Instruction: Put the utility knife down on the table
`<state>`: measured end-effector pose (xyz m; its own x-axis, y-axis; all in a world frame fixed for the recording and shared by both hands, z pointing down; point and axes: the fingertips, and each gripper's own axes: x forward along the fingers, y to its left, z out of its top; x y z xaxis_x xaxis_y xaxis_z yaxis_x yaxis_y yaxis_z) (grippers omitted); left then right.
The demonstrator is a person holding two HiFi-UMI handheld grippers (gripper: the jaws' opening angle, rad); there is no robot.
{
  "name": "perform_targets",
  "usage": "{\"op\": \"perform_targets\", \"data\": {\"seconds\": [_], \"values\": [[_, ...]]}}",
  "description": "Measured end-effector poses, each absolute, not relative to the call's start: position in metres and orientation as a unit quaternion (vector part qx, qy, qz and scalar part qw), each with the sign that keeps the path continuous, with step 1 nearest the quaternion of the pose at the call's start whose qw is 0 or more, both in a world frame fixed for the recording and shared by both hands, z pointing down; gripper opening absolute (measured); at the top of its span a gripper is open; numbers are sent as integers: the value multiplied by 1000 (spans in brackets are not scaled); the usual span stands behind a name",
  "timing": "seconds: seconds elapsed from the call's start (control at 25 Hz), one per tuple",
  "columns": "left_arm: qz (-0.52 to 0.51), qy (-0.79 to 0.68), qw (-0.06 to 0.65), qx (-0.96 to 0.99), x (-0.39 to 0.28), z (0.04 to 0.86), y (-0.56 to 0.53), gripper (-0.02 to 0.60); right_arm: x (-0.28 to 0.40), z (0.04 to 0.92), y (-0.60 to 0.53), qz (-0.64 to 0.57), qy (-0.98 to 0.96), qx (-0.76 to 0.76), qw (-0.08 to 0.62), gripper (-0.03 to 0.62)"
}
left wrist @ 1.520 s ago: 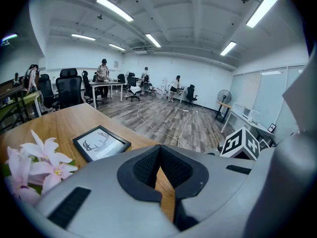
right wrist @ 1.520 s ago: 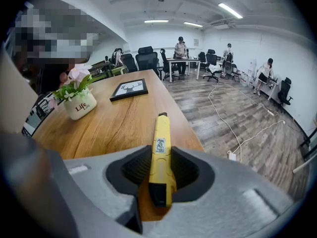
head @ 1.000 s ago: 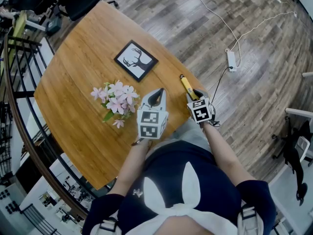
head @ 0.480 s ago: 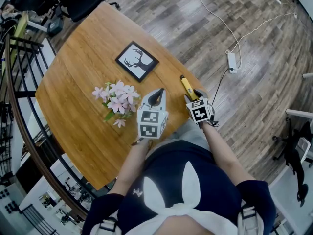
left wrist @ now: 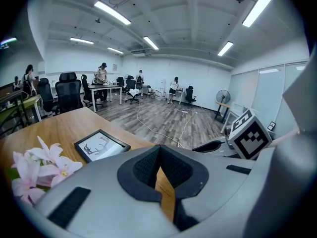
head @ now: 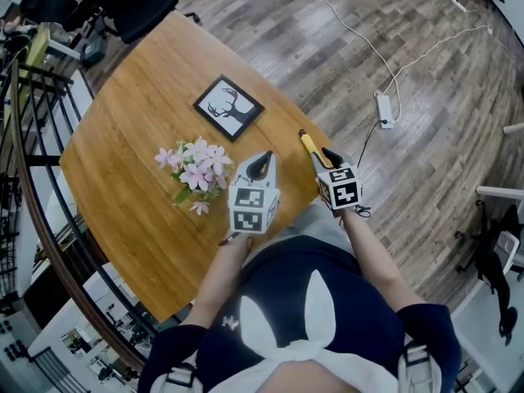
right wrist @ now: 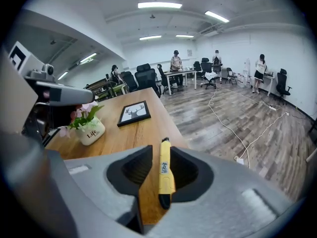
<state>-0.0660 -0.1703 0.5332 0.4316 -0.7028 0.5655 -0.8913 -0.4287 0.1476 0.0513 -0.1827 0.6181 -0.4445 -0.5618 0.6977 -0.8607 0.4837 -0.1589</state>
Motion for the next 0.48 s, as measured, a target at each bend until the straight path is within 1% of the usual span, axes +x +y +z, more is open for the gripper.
{"op": "perform_targets", "data": {"seconds": [0.2,0.32,0.48], "values": [[205,-490,212,820,-66,524,-166,17,46,587,-178,260,-829,428,249,-2],[200,-488,210,824,-62,520,-161,17,41,572,-173,259,-839,417,235,-2],[187,-481,216,829,-55,516,-155,17,37,551,-166,240,-850,405,234,-2]]}}
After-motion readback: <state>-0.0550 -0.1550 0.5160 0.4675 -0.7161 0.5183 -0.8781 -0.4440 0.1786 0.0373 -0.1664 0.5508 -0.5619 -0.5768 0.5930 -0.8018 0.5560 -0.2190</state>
